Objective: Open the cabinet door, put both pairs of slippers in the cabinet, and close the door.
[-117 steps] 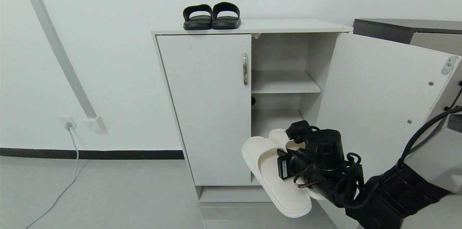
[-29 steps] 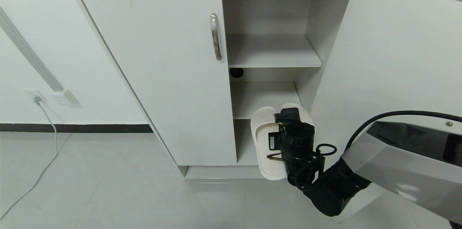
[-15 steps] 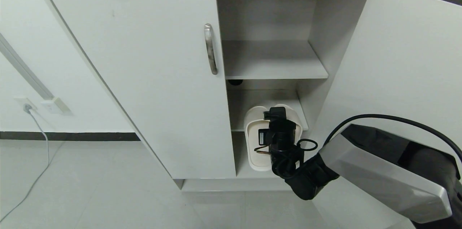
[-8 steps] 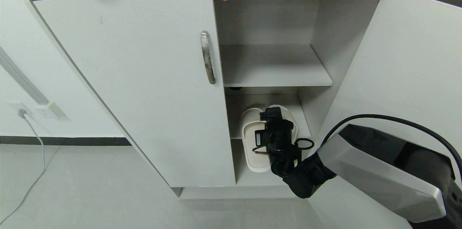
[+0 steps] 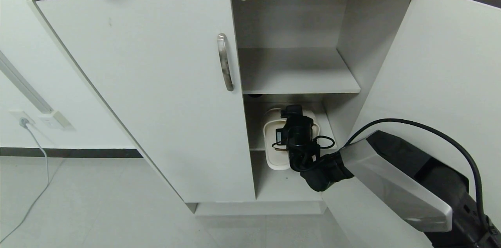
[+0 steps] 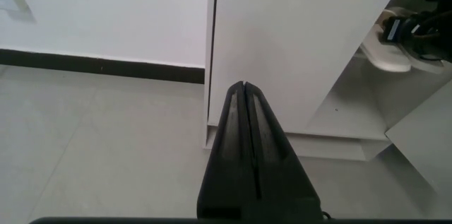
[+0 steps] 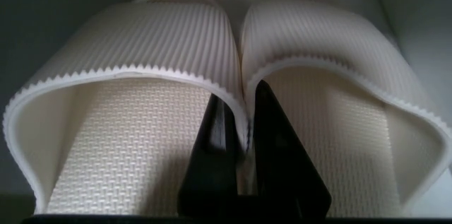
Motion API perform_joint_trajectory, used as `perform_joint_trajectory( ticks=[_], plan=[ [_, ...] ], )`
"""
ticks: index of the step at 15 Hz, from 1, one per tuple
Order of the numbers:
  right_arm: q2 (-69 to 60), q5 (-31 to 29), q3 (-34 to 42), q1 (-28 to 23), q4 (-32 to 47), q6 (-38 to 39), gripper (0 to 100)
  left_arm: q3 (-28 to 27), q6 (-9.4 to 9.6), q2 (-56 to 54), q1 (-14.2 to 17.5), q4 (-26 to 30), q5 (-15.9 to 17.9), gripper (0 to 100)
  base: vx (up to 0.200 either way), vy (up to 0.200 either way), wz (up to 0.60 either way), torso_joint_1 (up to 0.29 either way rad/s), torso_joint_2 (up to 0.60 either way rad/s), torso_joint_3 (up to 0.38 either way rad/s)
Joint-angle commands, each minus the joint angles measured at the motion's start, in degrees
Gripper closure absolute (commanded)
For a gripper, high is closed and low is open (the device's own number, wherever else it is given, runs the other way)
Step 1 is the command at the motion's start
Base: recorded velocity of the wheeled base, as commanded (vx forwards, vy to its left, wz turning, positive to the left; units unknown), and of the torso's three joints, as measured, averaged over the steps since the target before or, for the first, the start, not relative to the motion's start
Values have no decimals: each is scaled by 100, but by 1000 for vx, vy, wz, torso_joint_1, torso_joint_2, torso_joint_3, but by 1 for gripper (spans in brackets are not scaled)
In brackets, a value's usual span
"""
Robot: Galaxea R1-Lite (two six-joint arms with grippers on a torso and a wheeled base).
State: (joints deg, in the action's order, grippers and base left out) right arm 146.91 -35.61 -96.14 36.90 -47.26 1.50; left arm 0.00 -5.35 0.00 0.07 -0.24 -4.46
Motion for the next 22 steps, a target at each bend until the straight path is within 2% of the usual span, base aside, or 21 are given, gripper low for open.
perform_joint_trajectory(
  ticks=[1,10,22],
  plan=[
    [224,36,-327,-60,77,-1,100,0,-1,0,1,-2,-2,100,0,0,0,0,0,0],
    [558,72,-1390,-245,701,-1,100,0,-19,0,1,-2,-11,100,0,0,0,0,0,0],
    [795,239,-1830,-394,991,-1,100,0,-19,9,1,-2,-11,100,0,0,0,0,0,0]
  ],
)
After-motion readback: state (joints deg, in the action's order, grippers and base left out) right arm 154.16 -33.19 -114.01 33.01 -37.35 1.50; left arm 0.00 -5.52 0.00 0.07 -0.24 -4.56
